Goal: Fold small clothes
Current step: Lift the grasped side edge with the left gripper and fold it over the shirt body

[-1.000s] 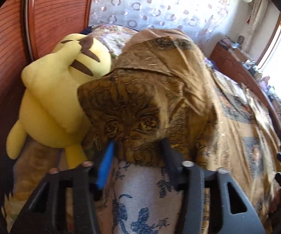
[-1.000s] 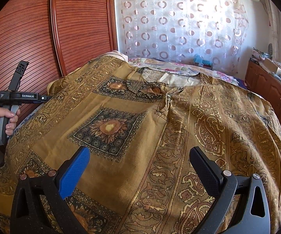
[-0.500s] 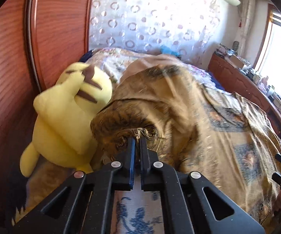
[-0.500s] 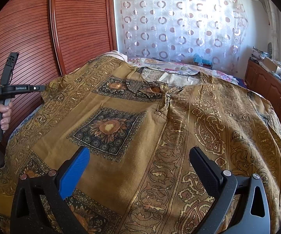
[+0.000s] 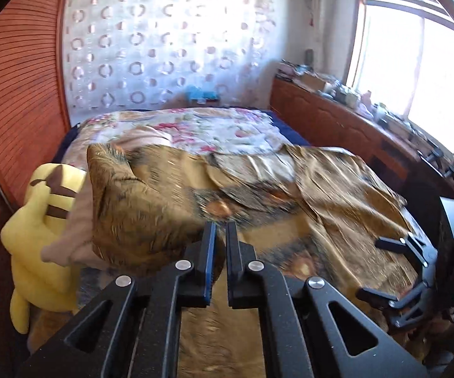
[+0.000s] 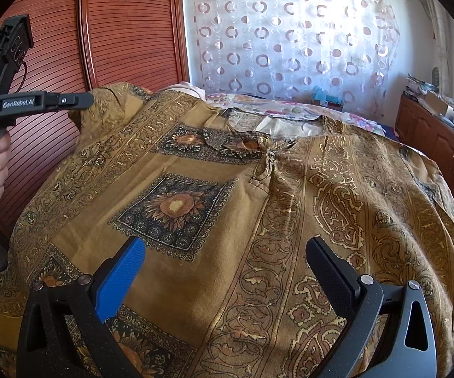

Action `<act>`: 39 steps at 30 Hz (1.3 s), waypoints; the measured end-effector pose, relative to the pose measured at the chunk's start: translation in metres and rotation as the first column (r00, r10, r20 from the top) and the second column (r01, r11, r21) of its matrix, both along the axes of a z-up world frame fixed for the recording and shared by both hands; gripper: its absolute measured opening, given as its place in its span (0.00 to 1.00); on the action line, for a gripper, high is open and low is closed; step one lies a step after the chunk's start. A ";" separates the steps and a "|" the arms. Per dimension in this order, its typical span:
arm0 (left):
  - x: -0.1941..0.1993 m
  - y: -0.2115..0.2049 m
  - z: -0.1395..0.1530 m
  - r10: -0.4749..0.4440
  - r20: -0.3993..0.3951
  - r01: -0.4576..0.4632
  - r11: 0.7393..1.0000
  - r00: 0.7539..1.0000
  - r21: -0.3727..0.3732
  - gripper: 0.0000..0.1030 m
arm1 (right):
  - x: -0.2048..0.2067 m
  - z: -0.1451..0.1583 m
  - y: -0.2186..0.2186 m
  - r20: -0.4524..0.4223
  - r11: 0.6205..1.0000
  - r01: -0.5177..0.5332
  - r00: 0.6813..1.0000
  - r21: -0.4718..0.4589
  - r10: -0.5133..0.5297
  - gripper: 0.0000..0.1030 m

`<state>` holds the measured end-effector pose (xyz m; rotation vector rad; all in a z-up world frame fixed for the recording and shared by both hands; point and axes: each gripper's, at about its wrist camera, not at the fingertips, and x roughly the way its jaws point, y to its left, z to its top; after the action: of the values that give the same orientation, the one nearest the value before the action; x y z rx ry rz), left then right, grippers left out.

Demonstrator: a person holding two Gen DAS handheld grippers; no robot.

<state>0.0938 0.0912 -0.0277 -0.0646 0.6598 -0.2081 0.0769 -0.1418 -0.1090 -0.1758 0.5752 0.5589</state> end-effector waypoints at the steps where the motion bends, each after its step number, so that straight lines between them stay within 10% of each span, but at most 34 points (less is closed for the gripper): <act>1: -0.004 -0.003 -0.002 -0.012 -0.002 0.012 1.000 1.000 0.000 0.15 | 0.000 0.000 0.000 0.001 1.000 0.000 1.000 0.000 0.000 0.99; 11: -0.015 0.018 -0.011 0.048 -0.001 -0.048 0.999 0.999 0.014 0.74 | 0.000 0.000 -0.001 0.000 1.000 -0.001 1.000 0.001 0.001 0.99; 19: 0.009 0.057 -0.049 0.185 -0.121 -0.191 0.981 0.975 -0.043 0.74 | 0.000 -0.001 -0.001 -0.006 1.000 -0.003 1.000 0.002 0.003 0.99; 26: 0.037 0.069 -0.062 0.121 -0.182 -0.160 0.963 0.976 -0.215 0.63 | -0.001 -0.001 0.000 0.000 1.000 -0.004 1.000 -0.003 0.004 0.99; 31: 0.052 0.059 -0.051 0.132 -0.162 -0.158 0.975 0.978 -0.156 0.22 | 0.000 -0.001 -0.002 -0.006 1.000 -0.002 1.000 0.006 0.002 0.99; 39: 0.070 0.025 -0.029 0.054 -0.109 -0.059 0.997 0.993 -0.045 0.17 | -0.002 0.000 -0.002 0.000 1.000 0.002 1.000 0.009 -0.002 0.99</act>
<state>0.1636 0.1162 -0.0562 -0.1416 0.7600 -0.1664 0.0749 -0.1441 -0.1093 -0.1667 0.5724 0.5598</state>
